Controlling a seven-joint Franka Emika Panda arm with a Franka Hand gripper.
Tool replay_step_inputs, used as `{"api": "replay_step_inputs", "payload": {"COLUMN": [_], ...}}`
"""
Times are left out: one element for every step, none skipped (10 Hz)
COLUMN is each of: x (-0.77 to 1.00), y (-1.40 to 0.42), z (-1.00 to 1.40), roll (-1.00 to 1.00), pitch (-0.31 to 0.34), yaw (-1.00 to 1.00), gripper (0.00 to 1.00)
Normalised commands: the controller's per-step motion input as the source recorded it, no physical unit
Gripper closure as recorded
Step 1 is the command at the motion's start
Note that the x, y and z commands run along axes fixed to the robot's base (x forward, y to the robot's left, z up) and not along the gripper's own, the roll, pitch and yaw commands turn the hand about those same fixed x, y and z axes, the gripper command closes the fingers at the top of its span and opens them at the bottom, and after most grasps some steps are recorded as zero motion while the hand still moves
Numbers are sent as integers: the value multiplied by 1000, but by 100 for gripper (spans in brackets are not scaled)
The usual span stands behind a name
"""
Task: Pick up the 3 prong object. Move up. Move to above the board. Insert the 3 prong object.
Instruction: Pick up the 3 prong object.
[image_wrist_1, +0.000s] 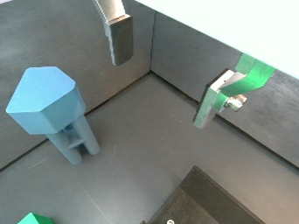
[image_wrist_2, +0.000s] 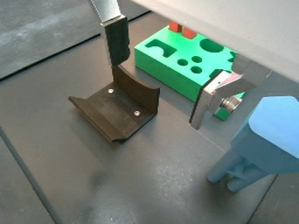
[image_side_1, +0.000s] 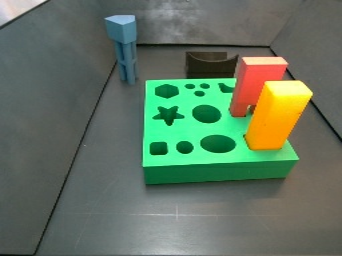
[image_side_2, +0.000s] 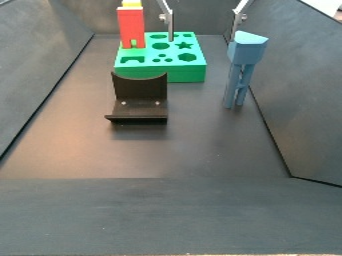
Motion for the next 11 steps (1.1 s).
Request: {"api": "replay_step_inputs", "payload": {"x": [-557,-451,-420,-346,-254,-29,-11,-131,-151,-280,-349], "y": [-80,-6,-31,-3,-43,-171,-223,-254,-200,-157,-100], "z": [0,0,-3,0,0,-34,-109,-209,-174,-126,-86], "roll": [20,3,41,16,0,0,0,44,66,121,121], "pitch": [-109,-96,-47,-41,-57,-146,-140,-127,-67,-9,0], "yaw": [-477,-554,-551,-500,-454,-491,-429,-374,-309,-297,-251], "gripper": [0,0,0,0,0,0,0,0,0,0,0]}}
